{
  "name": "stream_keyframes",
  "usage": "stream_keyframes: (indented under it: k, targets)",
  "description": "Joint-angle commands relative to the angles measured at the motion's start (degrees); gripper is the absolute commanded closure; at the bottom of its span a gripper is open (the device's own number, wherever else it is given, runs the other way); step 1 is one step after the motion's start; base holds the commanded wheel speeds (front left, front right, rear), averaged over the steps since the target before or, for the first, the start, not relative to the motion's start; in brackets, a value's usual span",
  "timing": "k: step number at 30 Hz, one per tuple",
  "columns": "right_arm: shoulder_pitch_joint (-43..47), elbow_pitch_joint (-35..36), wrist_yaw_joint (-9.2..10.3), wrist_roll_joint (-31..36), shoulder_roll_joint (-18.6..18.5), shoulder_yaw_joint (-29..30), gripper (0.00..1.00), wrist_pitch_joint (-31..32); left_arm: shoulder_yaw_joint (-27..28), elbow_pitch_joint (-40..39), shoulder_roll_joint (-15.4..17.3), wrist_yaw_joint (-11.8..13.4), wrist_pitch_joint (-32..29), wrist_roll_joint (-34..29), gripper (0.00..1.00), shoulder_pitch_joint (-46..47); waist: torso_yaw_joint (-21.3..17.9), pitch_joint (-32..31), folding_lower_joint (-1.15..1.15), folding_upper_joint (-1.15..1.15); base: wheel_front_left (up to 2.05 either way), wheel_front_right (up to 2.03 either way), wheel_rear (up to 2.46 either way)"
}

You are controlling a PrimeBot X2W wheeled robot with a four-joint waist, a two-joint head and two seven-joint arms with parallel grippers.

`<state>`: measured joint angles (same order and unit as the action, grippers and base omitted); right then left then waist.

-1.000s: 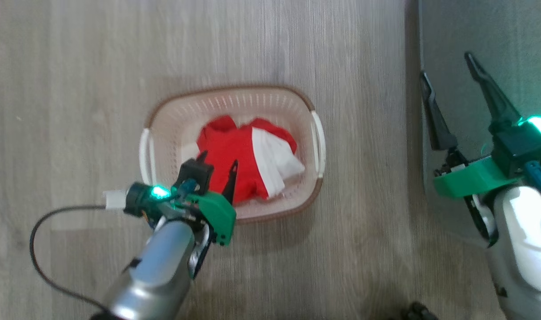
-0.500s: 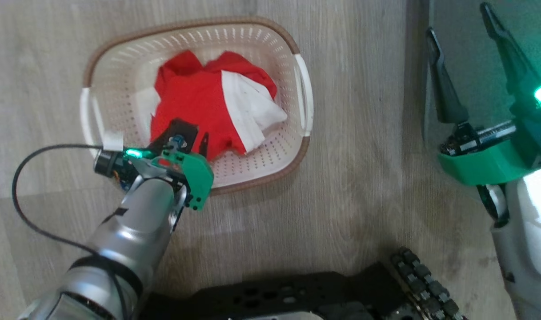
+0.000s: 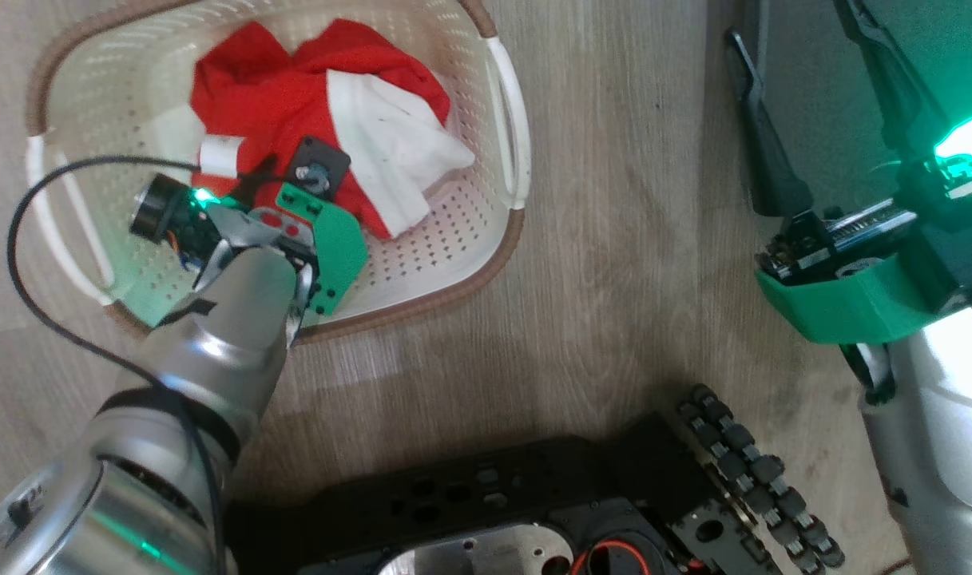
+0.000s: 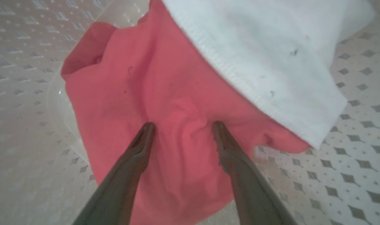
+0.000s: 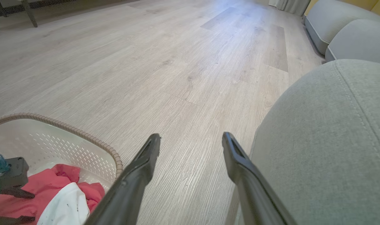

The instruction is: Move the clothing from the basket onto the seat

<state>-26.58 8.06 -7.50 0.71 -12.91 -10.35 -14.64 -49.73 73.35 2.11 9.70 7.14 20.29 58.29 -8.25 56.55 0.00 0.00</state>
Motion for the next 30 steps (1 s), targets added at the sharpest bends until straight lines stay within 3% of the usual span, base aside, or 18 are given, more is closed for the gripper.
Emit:
stream_keyframes:
  k: [1,12,13,14,30]
  targets:
    - [1.33,2.18,0.01,0.33,0.2,-1.36,0.0,-0.36,0.82,0.18,0.84,1.34,-1.35,0.32,0.0,-0.18,-1.19,1.62,0.0,0.0,0.0,0.0,0.0]
    - [1.95,2.98,0.01,0.2,1.56,-2.1,0.0,-0.36,-0.77,0.58,2.6,4.0,-10.79,-0.14,0.0,0.9,-3.41,2.51,0.0,0.0,0.0,0.0,0.0]
    - [1.99,2.96,0.01,0.22,1.63,-2.03,0.0,-0.36,-0.71,0.58,2.62,3.91,-11.42,0.07,0.61,0.93,-3.48,2.54,0.0,0.0,0.0,0.0,0.0]
    - [1.98,2.93,0.01,0.25,1.72,-1.99,0.0,-0.36,-0.7,0.59,2.67,3.82,-11.8,0.22,1.0,1.0,-3.53,2.58,0.0,0.0,0.0,0.0,0.0]
    - [-1.09,1.74,0.01,0.0,2.7,-0.63,0.0,-0.36,-0.14,0.6,2.62,4.04,-8.29,2.3,1.0,0.98,-2.51,-0.78,0.0,0.0,0.0,0.0,0.0]
